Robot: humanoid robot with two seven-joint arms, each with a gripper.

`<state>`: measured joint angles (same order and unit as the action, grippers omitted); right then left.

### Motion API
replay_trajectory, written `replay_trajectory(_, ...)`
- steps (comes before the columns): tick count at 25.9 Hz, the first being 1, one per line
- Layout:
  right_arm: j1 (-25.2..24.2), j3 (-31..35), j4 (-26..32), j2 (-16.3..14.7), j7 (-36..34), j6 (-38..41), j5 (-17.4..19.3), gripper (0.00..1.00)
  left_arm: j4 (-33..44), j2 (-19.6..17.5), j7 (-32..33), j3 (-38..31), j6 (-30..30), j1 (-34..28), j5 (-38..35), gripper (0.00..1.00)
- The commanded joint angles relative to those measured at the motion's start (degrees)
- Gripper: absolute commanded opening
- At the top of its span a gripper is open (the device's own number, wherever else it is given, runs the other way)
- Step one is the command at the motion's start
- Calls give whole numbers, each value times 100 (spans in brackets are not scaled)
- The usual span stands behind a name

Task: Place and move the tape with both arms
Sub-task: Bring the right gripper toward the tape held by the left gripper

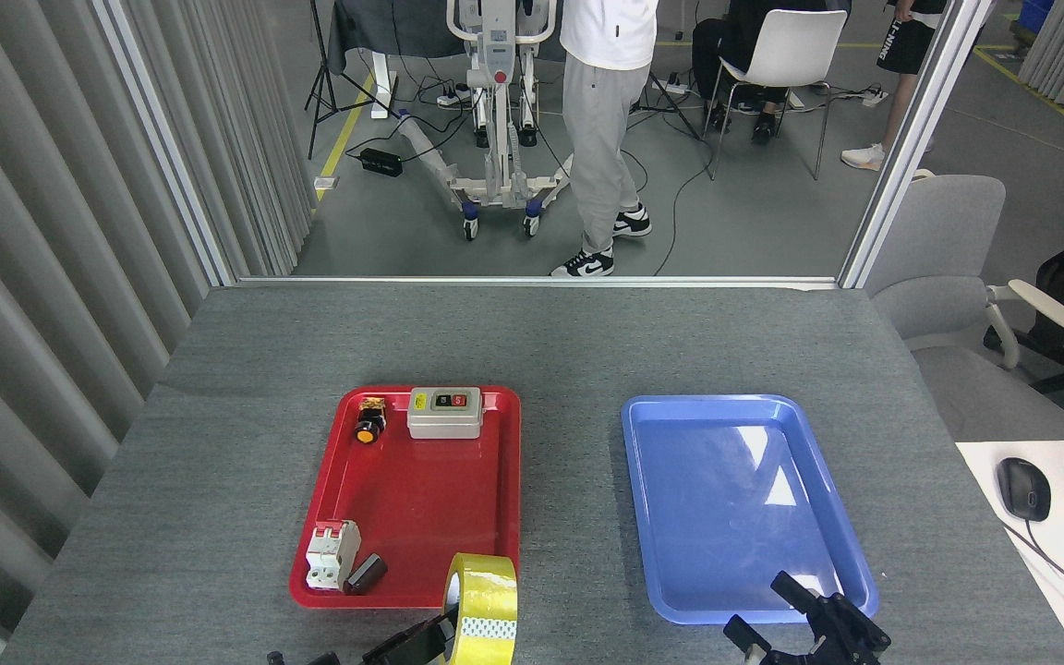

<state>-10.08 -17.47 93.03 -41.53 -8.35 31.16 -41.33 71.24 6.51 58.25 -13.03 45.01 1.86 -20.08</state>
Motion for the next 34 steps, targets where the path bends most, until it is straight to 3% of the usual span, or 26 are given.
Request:
replay_trajectory(1, 138, -407, 14, -277, 27, 743, 169, 100, -75, 8, -7, -7, -1, 7, -14, 2)
replay_trajectory(7, 876, -1338, -12, 13, 44, 883, -886, 100, -119, 26, -7, -68, -1, 25, -58, 2)
replay_trajectory(12, 1237, -1664, -83, 260, 264, 953, -1211, 100, -137, 35, -7, -104, -1, 51, -58, 2)
replay_trajectory(23, 2318, -2551, -777, 989, 721, 971, -1211, 100, -154, 26, -7, -183, -1, 51, -93, 2)
replay_trajectory(27, 2370, -2630, -962, 1147, 748, 971, -1211, 100, -14, 26, -7, -191, -1, 51, 12, 2)
replay_trajectory(30, 2423, -2630, -1067, 1244, 748, 971, -1211, 100, 197, 26, 37, -200, -423, 51, 346, 2)
replay_trajectory(34, 2590, -2639, -1199, 1428, 748, 980, -1211, 100, 267, 17, 477, -244, -607, 25, 909, 0)
